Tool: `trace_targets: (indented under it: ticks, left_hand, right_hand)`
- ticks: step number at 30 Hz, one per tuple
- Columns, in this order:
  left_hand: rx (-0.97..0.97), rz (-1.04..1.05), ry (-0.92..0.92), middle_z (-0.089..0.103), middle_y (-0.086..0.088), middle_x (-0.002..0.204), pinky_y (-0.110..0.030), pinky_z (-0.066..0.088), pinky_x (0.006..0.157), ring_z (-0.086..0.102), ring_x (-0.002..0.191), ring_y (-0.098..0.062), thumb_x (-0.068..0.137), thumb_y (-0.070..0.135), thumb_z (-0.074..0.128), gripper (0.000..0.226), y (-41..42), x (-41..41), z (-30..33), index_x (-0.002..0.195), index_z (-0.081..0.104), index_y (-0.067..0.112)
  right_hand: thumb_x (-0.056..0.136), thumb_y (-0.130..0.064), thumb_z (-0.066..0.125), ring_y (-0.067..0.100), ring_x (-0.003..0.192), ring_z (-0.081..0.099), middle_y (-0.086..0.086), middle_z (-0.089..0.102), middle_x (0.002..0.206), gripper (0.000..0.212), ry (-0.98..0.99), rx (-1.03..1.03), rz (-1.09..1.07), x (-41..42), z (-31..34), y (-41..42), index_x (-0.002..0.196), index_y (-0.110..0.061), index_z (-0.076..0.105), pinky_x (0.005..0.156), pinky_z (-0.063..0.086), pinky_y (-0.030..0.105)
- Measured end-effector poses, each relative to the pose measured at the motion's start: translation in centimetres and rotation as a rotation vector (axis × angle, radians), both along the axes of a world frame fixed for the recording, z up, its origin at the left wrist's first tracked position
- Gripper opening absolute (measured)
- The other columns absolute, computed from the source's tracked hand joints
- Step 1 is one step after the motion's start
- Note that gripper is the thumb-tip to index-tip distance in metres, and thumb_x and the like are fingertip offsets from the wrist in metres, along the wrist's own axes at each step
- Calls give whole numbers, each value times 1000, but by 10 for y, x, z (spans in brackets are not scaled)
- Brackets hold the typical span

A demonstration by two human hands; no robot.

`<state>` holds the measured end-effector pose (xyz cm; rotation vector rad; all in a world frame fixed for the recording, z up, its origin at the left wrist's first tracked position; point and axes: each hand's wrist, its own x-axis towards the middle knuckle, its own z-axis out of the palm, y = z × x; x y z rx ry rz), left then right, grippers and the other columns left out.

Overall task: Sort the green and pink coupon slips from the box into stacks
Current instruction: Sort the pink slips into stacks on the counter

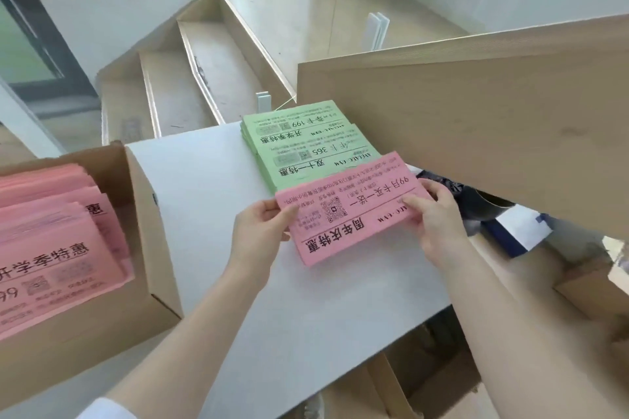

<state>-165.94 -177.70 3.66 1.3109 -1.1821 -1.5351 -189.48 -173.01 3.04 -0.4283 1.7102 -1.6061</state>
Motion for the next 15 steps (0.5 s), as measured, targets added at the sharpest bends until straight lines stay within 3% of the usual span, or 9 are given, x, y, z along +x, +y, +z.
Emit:
trace_targets:
  ticks: [4,9,12,14,15]
  left_hand:
    - [-59,0,-146,71,0,72,-16,47,48,63,55,-6,86,9,62,7,-13,-15,-12,83,66,14]
    - [-101,73,-209,72,-5,79,-17,48,49,64,56,-6,86,13,62,10,-25,-19,-24,94,67,9]
    - [-100,124,-267,68,-3,102,-28,51,76,63,85,-13,87,19,62,30,-24,-22,-29,115,59,10]
    - [-45,144,-270,52,2,124,-25,40,90,52,108,-13,92,24,55,46,-13,-25,-29,134,41,11]
    - [1,147,-210,47,6,127,-22,36,91,47,114,-12,95,24,50,42,-7,-27,-27,134,39,15]
  right_hand:
    - [80,-3,64,19,91,59,7,64,104,28,559,222,185,-12,-11,-6,107,-13,59,84,48,34]
    - [80,-10,67,17,94,61,2,66,102,26,649,220,230,-20,-19,-18,106,-11,63,87,48,35]
    - [80,-10,66,16,94,59,1,65,102,26,696,246,231,-26,-23,-22,106,-10,64,83,45,29]
    - [79,-9,64,15,103,54,0,58,111,35,739,252,224,-30,-25,-24,114,-8,60,86,40,24]
    - [80,-8,63,14,108,51,-1,54,114,40,732,265,237,-32,-24,-24,120,-8,56,89,37,23]
